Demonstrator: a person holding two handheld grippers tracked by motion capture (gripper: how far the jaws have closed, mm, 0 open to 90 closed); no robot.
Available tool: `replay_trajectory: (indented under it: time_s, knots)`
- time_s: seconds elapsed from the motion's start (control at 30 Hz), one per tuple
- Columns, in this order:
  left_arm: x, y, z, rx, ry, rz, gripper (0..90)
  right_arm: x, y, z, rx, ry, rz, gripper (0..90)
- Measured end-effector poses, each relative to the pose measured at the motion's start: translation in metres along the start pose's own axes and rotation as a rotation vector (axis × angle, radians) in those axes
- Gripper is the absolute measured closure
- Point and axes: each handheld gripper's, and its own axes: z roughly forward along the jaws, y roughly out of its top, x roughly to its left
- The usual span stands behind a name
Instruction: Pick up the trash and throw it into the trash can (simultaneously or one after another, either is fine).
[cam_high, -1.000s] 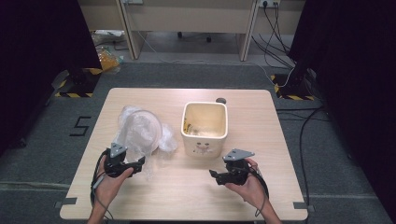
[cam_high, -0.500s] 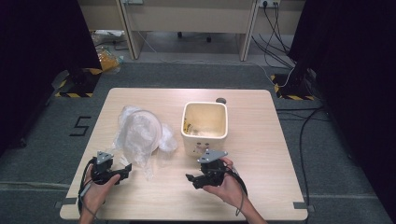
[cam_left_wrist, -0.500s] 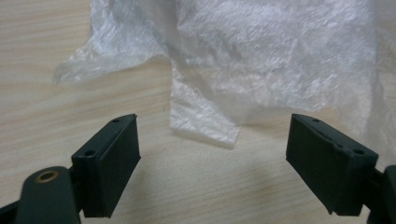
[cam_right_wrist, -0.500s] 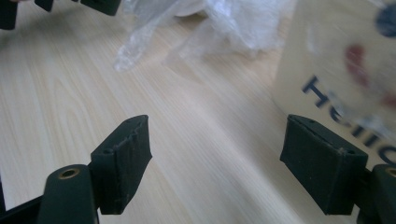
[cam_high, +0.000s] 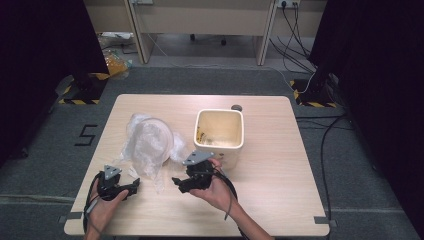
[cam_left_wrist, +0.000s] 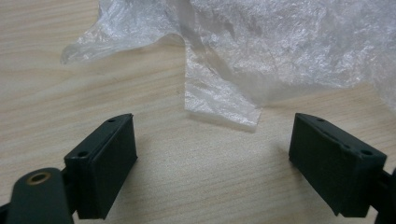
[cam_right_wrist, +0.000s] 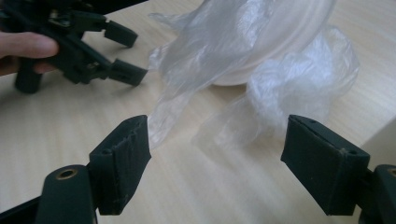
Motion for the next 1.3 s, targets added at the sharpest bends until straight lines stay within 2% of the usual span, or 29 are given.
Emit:
replay_trajectory:
  time_s: [0.23, 0.47, 0.5, 0.63, 0.7, 0.8, 0.87, 0.9, 0.97, 1.03, 1.3]
  knots:
    - [0.000, 0.000, 0.000, 0.000, 0.000, 0.000, 13.8, -0.005, 0.016, 0.040, 0.029, -0.101, -0.001, 23.5]
    - [0.000, 0.000, 0.000, 0.000, 0.000, 0.000, 13.8, -0.008, 0.013, 0.075, 0.066, -0.168, 0.000, 26.1]
    - [0.000, 0.000, 0.000, 0.000, 0.000, 0.000, 13.8, -0.009, 0.012, 0.082, 0.080, -0.196, -0.013, 28.4]
    - [0.000, 0.000, 0.000, 0.000, 0.000, 0.000, 13.8, -0.013, 0.008, 0.092, 0.117, -0.225, -0.016, 31.7]
    - [0.000, 0.000, 0.000, 0.000, 0.000, 0.000, 13.7, -0.017, 0.004, 0.096, 0.131, -0.230, 0.008, 36.9]
    - [0.000, 0.000, 0.000, 0.000, 0.000, 0.000, 13.7, -0.026, -0.001, 0.099, 0.128, -0.226, 0.032, 49.8]
    - [0.000, 0.000, 0.000, 0.000, 0.000, 0.000, 13.7, -0.027, -0.003, 0.099, 0.129, -0.219, 0.045, 57.4]
    - [0.000, 0.000, 0.000, 0.000, 0.000, 0.000, 13.7, -0.026, -0.004, 0.098, 0.122, -0.219, 0.029, 64.4]
    - [0.000, 0.000, 0.000, 0.000, 0.000, 0.000, 13.6, -0.025, -0.004, 0.097, 0.119, -0.218, 0.027, 67.2]
    - [0.000, 0.000, 0.000, 0.000, 0.000, 0.001, 13.7, -0.025, -0.007, 0.095, 0.112, -0.206, 0.026, 76.0]
    - [0.000, 0.000, 0.000, 0.000, 0.000, 0.001, 13.6, -0.022, -0.010, 0.089, 0.103, -0.151, 0.031, 83.9]
